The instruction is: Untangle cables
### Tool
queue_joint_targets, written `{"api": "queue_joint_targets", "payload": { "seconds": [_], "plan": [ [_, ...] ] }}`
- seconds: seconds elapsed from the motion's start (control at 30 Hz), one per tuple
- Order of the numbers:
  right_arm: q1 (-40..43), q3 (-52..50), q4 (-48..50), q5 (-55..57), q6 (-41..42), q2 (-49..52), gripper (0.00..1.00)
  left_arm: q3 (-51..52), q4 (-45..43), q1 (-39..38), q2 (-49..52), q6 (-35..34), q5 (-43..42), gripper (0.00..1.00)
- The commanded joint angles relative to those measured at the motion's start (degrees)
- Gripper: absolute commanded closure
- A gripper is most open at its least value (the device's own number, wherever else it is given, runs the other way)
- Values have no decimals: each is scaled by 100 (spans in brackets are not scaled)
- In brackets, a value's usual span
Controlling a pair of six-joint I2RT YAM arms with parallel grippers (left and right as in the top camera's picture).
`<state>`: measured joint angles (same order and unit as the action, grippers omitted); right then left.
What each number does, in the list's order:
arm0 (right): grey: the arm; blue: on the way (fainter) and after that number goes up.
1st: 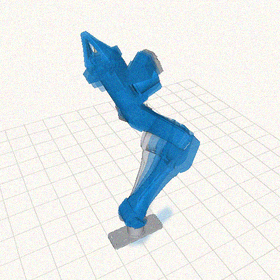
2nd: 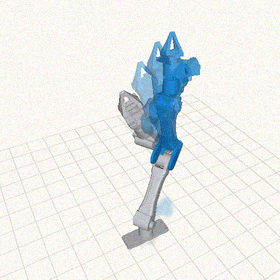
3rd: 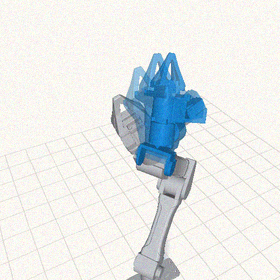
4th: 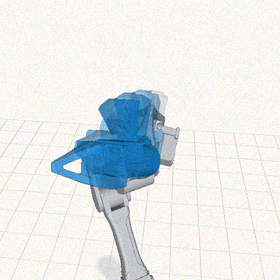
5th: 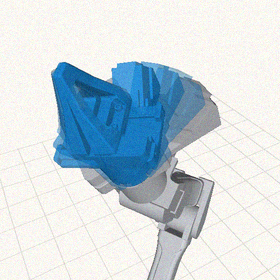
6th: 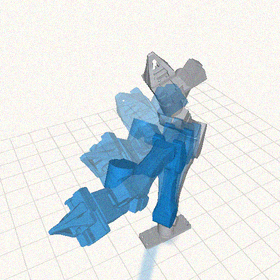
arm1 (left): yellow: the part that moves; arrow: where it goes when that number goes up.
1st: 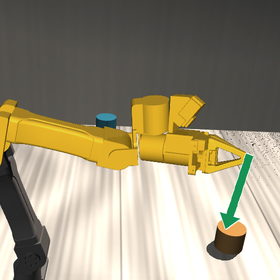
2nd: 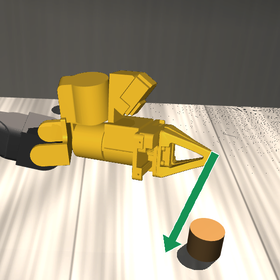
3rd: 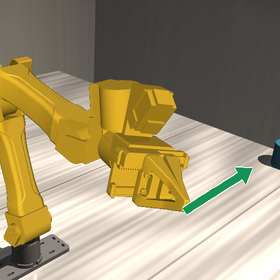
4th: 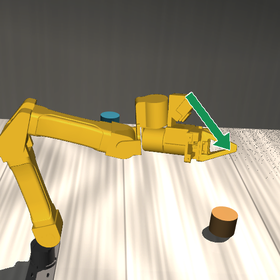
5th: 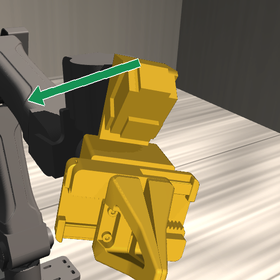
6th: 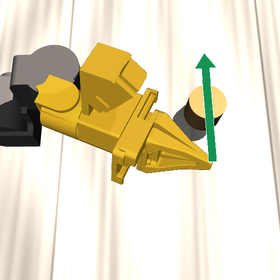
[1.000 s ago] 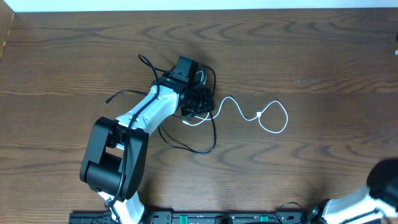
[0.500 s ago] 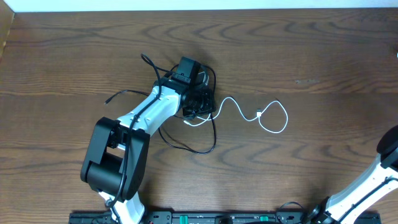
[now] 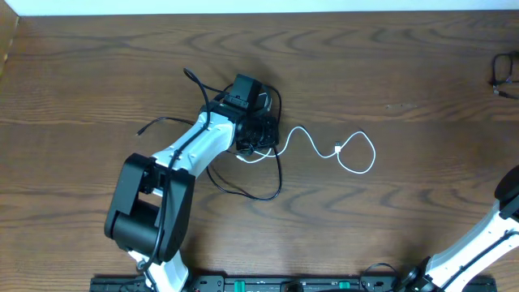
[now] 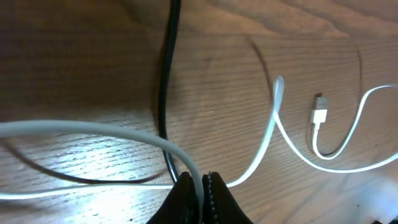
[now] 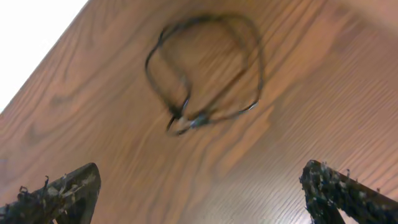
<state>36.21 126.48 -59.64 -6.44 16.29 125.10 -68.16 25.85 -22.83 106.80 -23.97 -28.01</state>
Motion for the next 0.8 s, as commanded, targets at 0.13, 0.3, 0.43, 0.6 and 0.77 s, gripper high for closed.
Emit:
{"api": "queue_joint_targets", "payload": {
  "seconds": [0.13, 0.3, 0.43, 0.6, 0.77],
  "plan": [
    [-133, 125, -907, -2691, -780, -170, 1, -50, 22, -9, -1440, 188, 216, 93],
    [-601, 122, -1908, -2970, -1700, -177, 1, -50, 28, 0, -2243, 190, 219, 70],
    [-1104, 122, -2586, -2953, -2658, -177, 1, -50, 151, 101, -2618, 188, 216, 45],
    [-1832, 15, -3010, -2841, -3263, -177, 1, -50, 575, 407, -2682, 188, 214, 40],
    [-2590, -348, -2983, -2798, -3244, -177, 1, -50, 1010, 879, -2688, 188, 203, 39]
  ]
}}
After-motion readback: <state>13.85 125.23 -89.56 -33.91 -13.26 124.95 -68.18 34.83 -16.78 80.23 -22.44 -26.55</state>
